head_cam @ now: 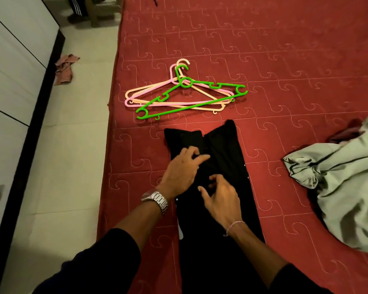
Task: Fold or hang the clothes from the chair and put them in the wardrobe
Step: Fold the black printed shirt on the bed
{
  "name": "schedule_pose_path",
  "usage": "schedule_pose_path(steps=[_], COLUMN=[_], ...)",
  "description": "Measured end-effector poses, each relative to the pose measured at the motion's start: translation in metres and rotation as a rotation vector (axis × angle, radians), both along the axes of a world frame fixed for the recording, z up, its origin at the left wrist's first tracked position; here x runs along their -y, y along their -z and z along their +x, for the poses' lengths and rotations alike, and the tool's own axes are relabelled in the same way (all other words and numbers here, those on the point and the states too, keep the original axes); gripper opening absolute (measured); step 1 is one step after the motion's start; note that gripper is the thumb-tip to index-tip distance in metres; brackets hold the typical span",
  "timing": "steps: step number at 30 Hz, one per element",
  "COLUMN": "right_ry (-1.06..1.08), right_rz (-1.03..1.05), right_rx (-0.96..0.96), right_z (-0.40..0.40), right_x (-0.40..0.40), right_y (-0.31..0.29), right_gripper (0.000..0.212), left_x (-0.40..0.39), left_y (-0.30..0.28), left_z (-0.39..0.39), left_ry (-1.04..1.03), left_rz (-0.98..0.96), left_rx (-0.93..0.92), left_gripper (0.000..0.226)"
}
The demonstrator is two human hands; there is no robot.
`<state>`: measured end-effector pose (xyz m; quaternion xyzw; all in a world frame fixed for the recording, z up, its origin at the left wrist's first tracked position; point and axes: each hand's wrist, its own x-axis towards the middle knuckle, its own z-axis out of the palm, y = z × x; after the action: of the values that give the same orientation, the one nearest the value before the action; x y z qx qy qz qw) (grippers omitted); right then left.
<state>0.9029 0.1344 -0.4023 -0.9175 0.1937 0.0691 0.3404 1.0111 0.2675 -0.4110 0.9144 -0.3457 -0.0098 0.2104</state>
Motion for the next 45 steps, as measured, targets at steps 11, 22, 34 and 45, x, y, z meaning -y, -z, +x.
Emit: schedule_pose_path(steps=[11,22,34,45], right_ry=[0.242,0.194,-0.106,-0.118], right_rz=[-0.099,-0.145,-0.01,-0.18], right_rx=[-0.141,-0.027,-0.03,-0.197], right_z=[-0.018,-0.04,-0.064,-0.172], right_x=[0.007,0.021,0.026,0.009], right_y=[-0.011,0.002,-0.001,-0.02], right_gripper=[0.023,0.028,0.046,0.03], left_x=[0.017,0.033,0.026,0.029], left_y=[-0.01,-0.011,0.002,-0.013], left_z=[0.0,-0.048,-0.086,-0.204], left_ry=[0.036,-0.076,-0.187,-0.354], left_rz=[0.284,0.093,-0.107,0.142], left_rx=[0.064,-0.091,-0.291,-0.409], left_gripper=[0.023,0.017,0.028,0.027])
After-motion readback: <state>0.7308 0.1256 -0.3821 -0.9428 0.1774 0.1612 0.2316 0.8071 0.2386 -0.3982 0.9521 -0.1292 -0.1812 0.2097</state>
